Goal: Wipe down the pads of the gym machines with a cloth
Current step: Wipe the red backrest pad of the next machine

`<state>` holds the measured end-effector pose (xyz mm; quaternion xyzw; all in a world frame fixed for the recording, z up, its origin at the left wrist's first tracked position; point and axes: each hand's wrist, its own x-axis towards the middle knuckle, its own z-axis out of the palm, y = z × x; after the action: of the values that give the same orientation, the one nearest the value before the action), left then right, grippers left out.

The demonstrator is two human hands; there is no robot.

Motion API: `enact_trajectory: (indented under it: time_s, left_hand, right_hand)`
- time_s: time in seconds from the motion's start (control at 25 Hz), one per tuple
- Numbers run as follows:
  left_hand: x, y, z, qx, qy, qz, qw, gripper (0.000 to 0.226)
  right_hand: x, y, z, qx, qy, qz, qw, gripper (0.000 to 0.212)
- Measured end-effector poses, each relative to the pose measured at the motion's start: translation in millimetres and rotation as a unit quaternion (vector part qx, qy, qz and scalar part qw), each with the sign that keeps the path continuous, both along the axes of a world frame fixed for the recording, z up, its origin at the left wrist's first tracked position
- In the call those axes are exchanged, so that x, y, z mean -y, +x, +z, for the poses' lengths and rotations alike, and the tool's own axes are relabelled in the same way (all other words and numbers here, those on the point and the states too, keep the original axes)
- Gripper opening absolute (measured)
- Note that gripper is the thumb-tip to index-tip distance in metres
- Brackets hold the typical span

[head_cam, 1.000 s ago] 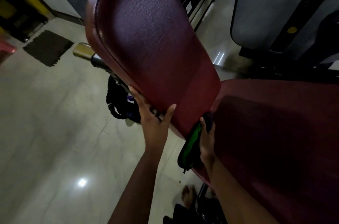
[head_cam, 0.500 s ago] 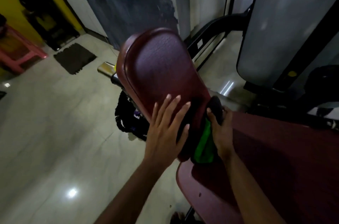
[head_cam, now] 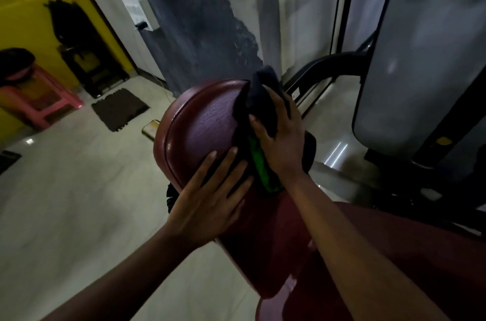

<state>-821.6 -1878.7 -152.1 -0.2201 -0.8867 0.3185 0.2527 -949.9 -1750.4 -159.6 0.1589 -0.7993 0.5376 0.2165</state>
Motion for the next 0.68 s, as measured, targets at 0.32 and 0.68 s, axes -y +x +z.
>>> enact_trajectory:
  time_s: [0.32, 0.68]
  left_hand:
    - [-5, -3, -2, -0.025, 0.004, 0.013, 1.0, 0.049]
    - [-16, 8, -18, 0.053, -0.006, -0.027, 0.998, 0.049]
  right_hand:
    - [-28, 26, -98, 0.177, -0.061, -0.157, 0.97, 0.07]
    - [-56, 56, -144, 0.337, -0.181, -0.244, 0.891, 0.049]
